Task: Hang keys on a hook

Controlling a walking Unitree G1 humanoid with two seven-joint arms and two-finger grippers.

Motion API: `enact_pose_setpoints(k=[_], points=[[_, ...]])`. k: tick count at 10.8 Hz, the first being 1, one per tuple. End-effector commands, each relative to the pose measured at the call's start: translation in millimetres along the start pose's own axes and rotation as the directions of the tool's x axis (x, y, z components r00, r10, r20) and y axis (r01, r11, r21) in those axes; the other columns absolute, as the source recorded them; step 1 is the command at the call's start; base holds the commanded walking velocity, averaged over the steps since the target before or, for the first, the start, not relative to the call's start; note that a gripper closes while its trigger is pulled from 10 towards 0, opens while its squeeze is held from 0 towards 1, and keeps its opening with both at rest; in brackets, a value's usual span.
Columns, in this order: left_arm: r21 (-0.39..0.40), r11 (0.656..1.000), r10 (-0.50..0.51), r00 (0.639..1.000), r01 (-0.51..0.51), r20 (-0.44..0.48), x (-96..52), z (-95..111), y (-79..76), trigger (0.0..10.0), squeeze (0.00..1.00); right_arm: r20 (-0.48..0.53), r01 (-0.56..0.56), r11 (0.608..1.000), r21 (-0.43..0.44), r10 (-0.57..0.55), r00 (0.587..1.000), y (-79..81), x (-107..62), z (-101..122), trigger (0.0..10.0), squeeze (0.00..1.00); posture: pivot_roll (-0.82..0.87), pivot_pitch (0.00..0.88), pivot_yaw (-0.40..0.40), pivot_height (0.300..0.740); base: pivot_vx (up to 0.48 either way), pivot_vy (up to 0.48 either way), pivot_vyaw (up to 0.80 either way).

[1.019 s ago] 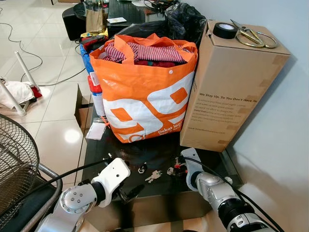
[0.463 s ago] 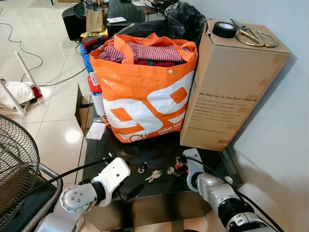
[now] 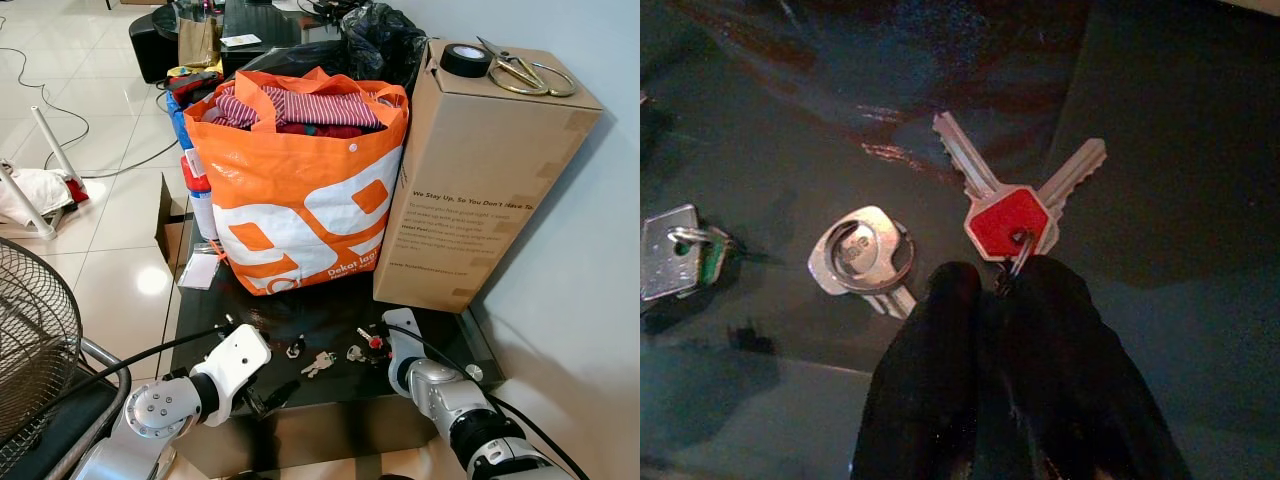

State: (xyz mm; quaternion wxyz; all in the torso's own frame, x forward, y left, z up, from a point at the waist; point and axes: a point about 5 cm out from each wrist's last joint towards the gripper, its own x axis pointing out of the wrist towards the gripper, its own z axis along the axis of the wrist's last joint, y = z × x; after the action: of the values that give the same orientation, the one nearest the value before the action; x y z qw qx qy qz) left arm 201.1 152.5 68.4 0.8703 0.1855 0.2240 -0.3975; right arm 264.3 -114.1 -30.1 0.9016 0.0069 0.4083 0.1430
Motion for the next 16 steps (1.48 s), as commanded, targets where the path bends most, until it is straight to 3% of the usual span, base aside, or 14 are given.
enact_pose_setpoints(k=[1, 2, 3, 4, 9, 12, 14, 16], points=[[0.017, 1.0, -0.007, 1.0, 0.007, 0.004, -0.3, 3.7, 0.2, 10.0, 0.12, 0.012, 0.014, 1.0, 0.006, -0.014, 1.0, -1.6, 0.4, 4.8, 10.0, 0.0, -0.09, 0.0, -0.005, 0.74, 0.0, 0.0, 0.0], [0.018, 1.0, -0.007, 1.0, 0.007, 0.003, -0.2, 3.6, 0.5, 10.0, 0.11, 0.016, 0.013, 1.0, 0.012, -0.013, 1.0, -1.5, 0.6, 5.2, 10.0, 0.0, -0.09, 0.0, -0.002, 0.74, 0.0, 0.0, 0.0], [0.02, 1.0, -0.008, 1.0, 0.008, 0.003, -0.1, 3.6, 0.7, 10.0, 0.12, 0.021, 0.01, 1.0, 0.023, -0.011, 1.0, -1.3, 0.6, 5.4, 3.6, 0.0, -0.09, 0.0, -0.002, 0.74, 0.0, 0.0, 0.0], [0.024, 1.0, -0.011, 1.0, 0.011, 0.003, 0.3, 3.8, 0.9, 10.0, 0.12, 0.027, 0.009, 0.999, 0.035, -0.01, 1.0, -1.3, 0.7, 5.7, 0.0, 0.0, -0.1, 0.0, 0.004, 0.74, 0.0, 0.0, 0.0], [0.032, 0.999, -0.011, 1.0, 0.01, 0.007, 3.1, 3.5, 1.6, 10.0, 0.11, 0.046, 0.008, 0.999, 0.04, -0.01, 0.999, -2.9, 0.5, 6.7, 0.0, 0.0, -0.1, 0.0, 0.005, 0.74, 0.0, 0.0, 0.0], [0.002, 0.996, 0.092, 0.992, -0.092, 0.085, 11.3, 14.4, 12.8, 10.0, 0.11, 0.129, -0.01, 1.0, 0.01, 0.008, 0.992, -18.0, -7.4, 27.7, 0.0, 0.0, -0.12, 0.0, -0.013, 0.74, 0.0, 0.0, 0.0], [-0.078, 0.969, 0.245, 0.954, -0.235, 0.172, 9.8, 27.0, 34.4, 10.0, 0.11, 0.259, -0.042, 0.999, 0.006, 0.039, 0.965, -29.5, -26.9, 49.8, 0.0, 0.0, -0.14, 0.0, 0.014, 0.74, 0.0, 0.0, 0.0], [-0.176, 0.903, 0.425, 0.872, -0.392, 0.243, 3.4, 42.4, 60.9, 10.0, 0.11, 0.379, -0.045, 0.999, -0.021, 0.05, 0.924, -35.1, -53.5, 62.5, 0.0, 0.0, -0.15, 0.0, 0.044, 0.74, 0.0, 0.0, 0.0]])
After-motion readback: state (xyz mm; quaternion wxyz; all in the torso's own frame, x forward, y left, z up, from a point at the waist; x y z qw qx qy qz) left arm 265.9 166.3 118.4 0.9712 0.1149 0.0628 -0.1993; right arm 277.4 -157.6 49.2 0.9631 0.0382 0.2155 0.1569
